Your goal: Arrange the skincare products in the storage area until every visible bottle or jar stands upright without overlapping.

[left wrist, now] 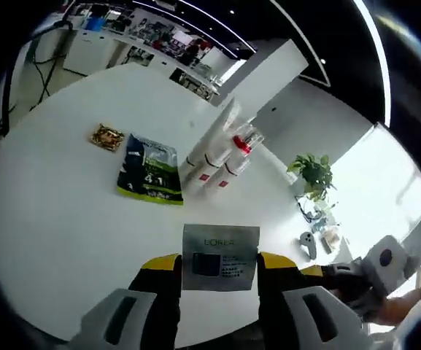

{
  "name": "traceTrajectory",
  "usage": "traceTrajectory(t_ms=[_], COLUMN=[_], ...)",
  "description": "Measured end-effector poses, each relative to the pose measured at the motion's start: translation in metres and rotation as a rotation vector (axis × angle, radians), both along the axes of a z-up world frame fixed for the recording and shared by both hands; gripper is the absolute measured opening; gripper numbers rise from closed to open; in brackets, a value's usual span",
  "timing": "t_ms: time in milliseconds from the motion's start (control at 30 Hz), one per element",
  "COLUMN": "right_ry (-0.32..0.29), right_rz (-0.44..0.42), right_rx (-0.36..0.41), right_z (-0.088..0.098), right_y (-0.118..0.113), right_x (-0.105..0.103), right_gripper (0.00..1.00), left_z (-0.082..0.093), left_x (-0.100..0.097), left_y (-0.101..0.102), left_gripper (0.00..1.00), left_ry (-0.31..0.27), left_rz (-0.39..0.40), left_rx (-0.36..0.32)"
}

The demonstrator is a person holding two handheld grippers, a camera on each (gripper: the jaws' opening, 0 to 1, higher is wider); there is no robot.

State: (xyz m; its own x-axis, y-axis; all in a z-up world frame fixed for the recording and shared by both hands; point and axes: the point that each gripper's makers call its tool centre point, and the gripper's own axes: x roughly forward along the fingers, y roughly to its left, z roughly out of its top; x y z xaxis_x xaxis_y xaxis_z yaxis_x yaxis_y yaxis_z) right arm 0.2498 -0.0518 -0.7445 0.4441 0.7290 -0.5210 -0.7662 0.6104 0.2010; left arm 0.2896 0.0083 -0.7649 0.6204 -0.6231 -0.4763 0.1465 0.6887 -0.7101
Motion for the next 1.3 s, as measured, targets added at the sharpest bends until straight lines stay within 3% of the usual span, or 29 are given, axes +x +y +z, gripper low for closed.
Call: traceTrajectory(t_ms=[167,300,533,767,867,933,1000,1033,1100,1200,1300], right_ry=[0.039,0.015,0.004,0.052,0.129,0.137,0.178,0.214,0.283,0.357,0.415], right_rz=[-0.032,-0.027,-0.022,-0.027,-0.048,-0.047,-0.044,-0.047,-0.051,-0.048,-0.041], right_rx=[0.086,0.102,0.135,0.146,0.228,0.242,0.283,0.315,0.374,0.453,0.54], right_z=[0.008,0.009,0.012,0.006,0.008,0.01,0.014,0.016,0.02,0.027,0.036], right_y=[0.008,0.018,0.026,0.021,0.021,0.02,0.022,0.022,0.022,0.022,0.024], right_x=[0.005,0.001,0.002,0.002,0.001,0.001,-0.003,-0.004,-0.006,-0.009,-0.011], right_gripper=[0.32,0.3,0.24,0.02,0.01,0.0,0.0,0.0,0.0,0.0,0.0], left_z=[0.021,0.029,0.027,0.025,0.027,0.029,0.033,0.036,0.042,0.053,0.054], left_x=[-0.001,-0.008,-0.03,-0.042,-0.042,-0.042,-0.042,-0.041,-0.038,-0.035,-0.038], left_y=[-0.007,-0.016,-0.035,-0.043,-0.044,-0.043,-0.044,-0.043,-0.038,-0.033,-0.032], left_gripper=[0.42,0.42,0.42,0.42,0.43,0.43,0.43,0.42,0.42,0.41,0.29], left_ry=[-0.001,0.009,0.046,0.068,0.051,0.033,-0.003,-0.053,-0.094,-0.107,-0.094], left_rz=[0.072,0.085,0.058,0.011,0.0,-0.008,-0.033,-0.049,-0.026,-0.003,-0.017], left_rx=[-0.157,-0.237,-0.298,-0.33,-0.338,-0.357,-0.367,-0.355,-0.38,-0.463,-0.496])
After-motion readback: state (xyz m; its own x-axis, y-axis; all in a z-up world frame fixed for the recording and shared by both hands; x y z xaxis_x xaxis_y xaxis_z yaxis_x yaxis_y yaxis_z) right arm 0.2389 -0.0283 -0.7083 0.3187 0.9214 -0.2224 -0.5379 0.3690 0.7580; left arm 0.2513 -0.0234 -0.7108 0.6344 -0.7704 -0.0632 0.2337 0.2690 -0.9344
